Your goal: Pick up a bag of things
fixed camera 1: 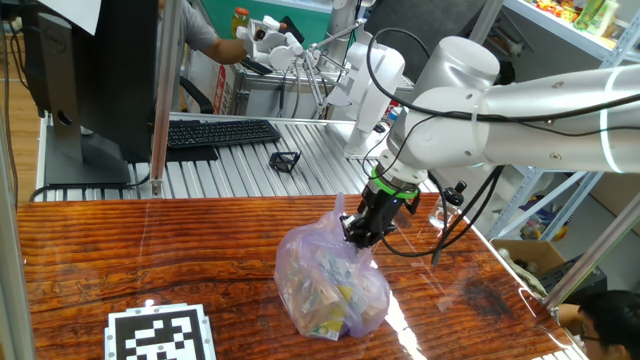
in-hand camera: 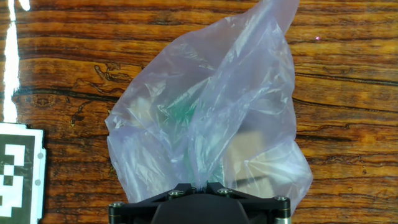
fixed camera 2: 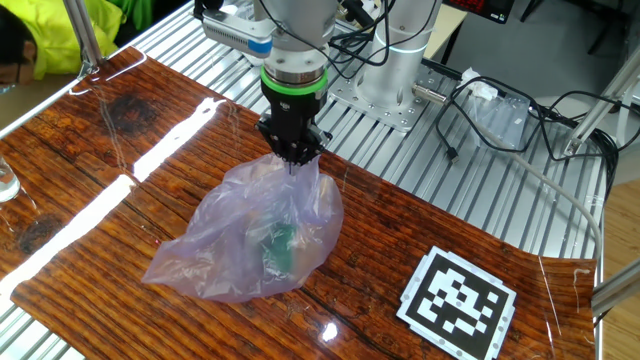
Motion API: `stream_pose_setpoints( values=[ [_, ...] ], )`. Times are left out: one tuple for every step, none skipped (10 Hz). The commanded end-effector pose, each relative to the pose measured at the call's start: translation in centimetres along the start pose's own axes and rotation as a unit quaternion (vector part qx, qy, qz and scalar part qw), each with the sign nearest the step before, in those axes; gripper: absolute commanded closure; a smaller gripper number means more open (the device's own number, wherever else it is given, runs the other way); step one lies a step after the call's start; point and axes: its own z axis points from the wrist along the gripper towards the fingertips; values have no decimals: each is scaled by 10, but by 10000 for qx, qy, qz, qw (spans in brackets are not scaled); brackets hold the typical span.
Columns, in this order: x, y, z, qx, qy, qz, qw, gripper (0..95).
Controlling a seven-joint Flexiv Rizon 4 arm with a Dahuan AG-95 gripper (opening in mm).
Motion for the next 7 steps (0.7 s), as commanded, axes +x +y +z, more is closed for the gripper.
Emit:
stream_pose_setpoints(
  values=[
    [0,0,-1,10,1,25,10000,950],
    [1,0,-1,9,0,31,10000,950],
    [1,1,-1,11,-1,36,10000,950],
    [1,1,-2,12,0,43,10000,950],
    [1,1,-3,14,2,46,10000,950],
    [2,3,-5,18,0,65,10000,950],
    [2,4,-7,23,-3,79,10000,950]
  ],
)
